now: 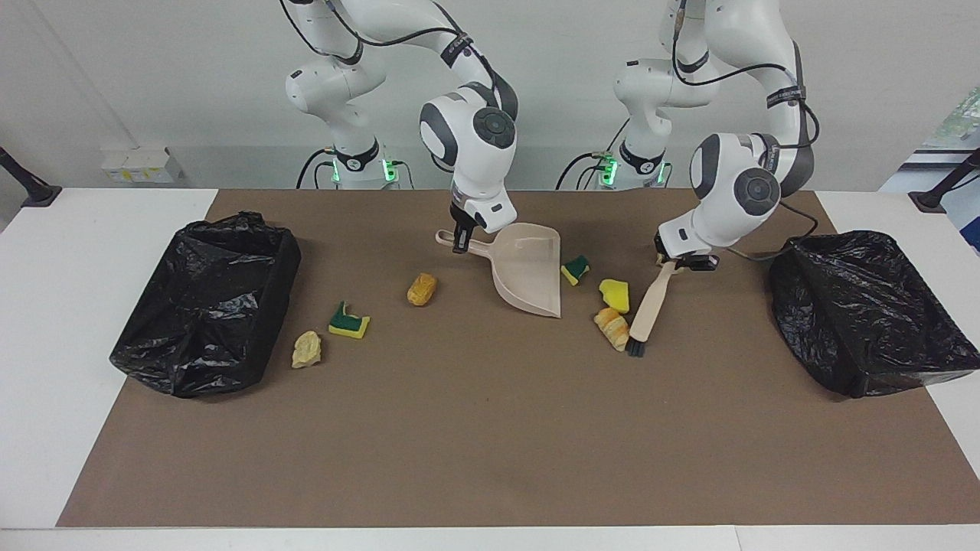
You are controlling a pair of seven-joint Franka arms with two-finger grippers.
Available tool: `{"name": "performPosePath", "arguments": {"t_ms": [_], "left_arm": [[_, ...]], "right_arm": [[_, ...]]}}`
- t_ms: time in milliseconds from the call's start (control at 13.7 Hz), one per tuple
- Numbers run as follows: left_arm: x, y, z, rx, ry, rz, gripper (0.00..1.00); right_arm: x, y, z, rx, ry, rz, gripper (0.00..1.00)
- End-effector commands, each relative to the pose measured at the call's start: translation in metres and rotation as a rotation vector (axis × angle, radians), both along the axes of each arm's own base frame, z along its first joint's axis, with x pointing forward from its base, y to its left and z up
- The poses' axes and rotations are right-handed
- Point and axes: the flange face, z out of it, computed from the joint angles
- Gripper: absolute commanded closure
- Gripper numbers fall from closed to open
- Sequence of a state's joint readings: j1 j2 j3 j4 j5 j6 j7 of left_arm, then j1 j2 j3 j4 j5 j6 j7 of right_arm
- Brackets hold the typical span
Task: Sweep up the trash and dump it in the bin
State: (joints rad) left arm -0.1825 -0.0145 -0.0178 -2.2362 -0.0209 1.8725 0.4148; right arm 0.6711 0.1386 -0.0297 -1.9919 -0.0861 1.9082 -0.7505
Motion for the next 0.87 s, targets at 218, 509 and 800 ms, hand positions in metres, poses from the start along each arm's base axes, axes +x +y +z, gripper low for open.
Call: {"name": "performPosePath", "arguments": {"t_ms": [218,509,800], "left_arm": [[-0.064,-0.036,0.036,0.081,0.042,0.026,1.00],[-0.078,0.000,0.071,0.116,0.062,0.173,1.00],[-0.087,0.048,0.067,0.137,0.061,0.348,1.00]], "right_arm": [[0.003,-0.002,-0.004,-0.005,-0.019,0.006,1.00],[0.004,-0.003,-0.004,-0.006,-0.018,0.003,1.00],[0.004,-0.003,-0.005,-0.006,-0.016,0.002,1.00]]}}
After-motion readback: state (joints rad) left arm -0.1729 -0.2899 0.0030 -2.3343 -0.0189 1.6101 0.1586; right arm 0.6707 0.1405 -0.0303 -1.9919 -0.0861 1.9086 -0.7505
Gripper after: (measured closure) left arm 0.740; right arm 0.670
